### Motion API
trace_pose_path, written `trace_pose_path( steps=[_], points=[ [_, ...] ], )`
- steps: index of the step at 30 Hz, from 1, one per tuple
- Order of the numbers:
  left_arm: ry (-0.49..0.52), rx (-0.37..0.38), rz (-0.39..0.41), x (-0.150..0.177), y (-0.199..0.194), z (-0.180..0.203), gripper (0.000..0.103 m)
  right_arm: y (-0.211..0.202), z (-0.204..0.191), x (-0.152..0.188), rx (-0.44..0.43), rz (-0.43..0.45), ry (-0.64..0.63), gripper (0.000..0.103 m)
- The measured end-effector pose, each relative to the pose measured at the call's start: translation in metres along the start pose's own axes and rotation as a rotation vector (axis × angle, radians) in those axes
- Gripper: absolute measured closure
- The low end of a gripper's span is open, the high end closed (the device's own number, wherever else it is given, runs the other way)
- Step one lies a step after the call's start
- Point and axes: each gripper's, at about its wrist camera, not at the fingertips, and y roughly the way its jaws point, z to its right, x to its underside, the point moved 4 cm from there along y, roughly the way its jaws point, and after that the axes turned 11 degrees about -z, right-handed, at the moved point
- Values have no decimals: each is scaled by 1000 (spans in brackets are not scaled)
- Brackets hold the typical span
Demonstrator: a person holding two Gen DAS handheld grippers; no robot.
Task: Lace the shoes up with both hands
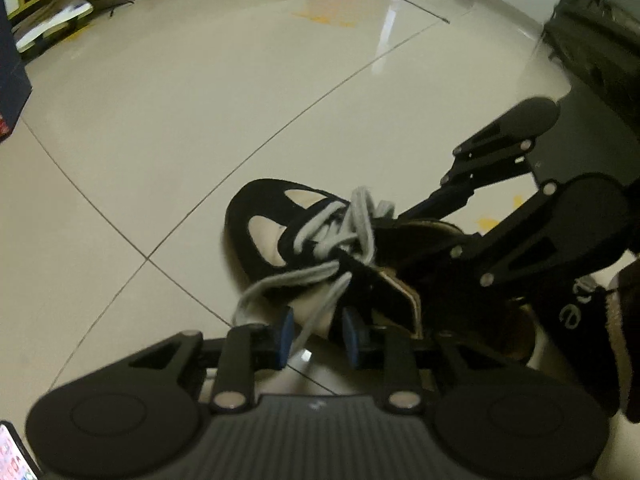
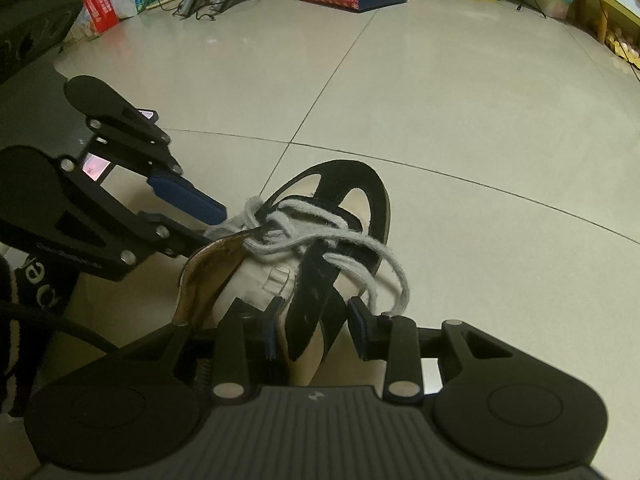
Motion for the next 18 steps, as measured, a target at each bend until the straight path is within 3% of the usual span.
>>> trace_pose_path(
  steps=[2,3,7,18],
  points=[
    [4,-7,-16,0,4,1,100,0,0,0,-1,1,1,66],
    [2,-8,-23,2,5,2,101,0,0,0,-1,1,1,66],
    [6,-38,-24,5,5,4,102,2,1,0,-4,1,1,66],
    [-130,-19,-104,31,13,-16,102,3,3,2,-11,1,6,66]
  ],
)
